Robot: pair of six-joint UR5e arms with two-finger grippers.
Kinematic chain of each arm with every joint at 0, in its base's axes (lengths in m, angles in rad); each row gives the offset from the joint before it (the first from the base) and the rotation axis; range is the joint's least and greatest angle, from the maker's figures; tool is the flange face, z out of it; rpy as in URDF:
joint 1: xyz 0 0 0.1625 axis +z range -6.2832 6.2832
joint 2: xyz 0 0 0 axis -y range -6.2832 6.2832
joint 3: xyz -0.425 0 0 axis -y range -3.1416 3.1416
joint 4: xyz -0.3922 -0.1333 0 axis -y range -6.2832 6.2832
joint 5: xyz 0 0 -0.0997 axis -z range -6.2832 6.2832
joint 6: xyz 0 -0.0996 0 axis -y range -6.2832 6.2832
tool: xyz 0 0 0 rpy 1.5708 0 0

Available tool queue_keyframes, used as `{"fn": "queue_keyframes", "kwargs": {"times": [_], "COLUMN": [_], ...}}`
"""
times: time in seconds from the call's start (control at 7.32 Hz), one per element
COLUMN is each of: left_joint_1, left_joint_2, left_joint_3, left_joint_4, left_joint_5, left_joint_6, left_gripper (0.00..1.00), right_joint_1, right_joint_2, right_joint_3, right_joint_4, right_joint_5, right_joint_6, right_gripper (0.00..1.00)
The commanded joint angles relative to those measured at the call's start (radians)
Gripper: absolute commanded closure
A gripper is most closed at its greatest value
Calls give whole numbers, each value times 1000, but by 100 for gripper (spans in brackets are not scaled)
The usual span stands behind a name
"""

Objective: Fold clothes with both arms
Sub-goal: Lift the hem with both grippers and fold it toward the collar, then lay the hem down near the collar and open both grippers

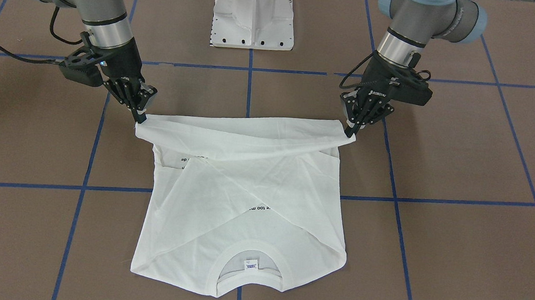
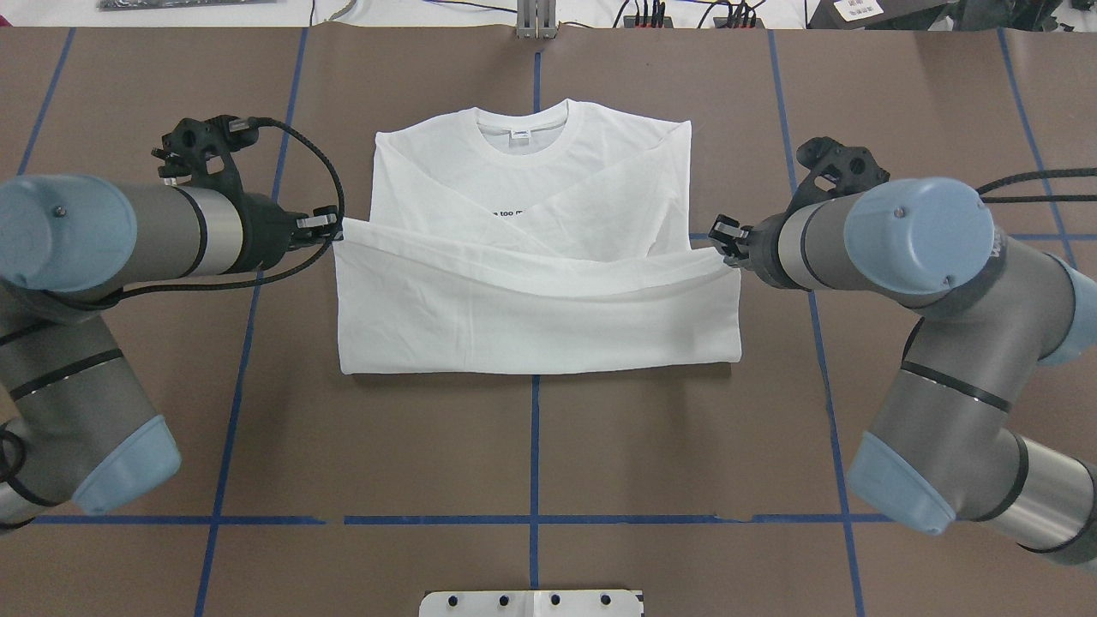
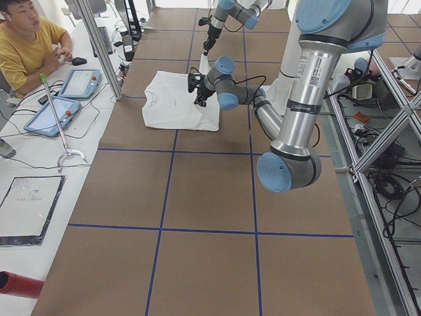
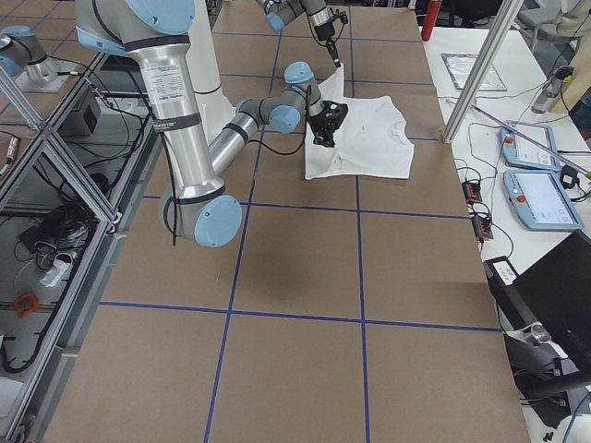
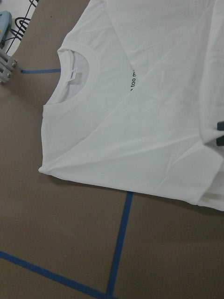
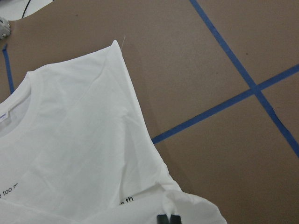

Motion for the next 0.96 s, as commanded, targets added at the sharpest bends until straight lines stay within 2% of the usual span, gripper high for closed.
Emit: {"fn": "queue_keyframes", "kwargs": {"times": [0.0,0.27,0.55,0.68,0.82], "left_joint_1": [-54,-84,-97,-104,-110], "left_joint_2": [-123,-138,-214,-251,-265], "left_joint_3": [153,273,452,561,618], "left_joint_4": [-8,-131,-241,-328,-380], "left_joint_5": [-3,-3,4,6,8], "left_joint_6": [26,60,77,79,79], "left_gripper": [100,100,100,100,100], "right_joint_1": [57,82,128,139,145], "right_joint_2": [81,162,274,310,330], "right_joint_3": [-88,-233,-420,-521,-630], "right_joint_4": [-33,-30,-25,58,171], "right_joint_5": [3,3,20,29,29], "right_joint_6": [-40,-61,-68,-83,-81], "right_gripper": [100,100,100,100,100]}}
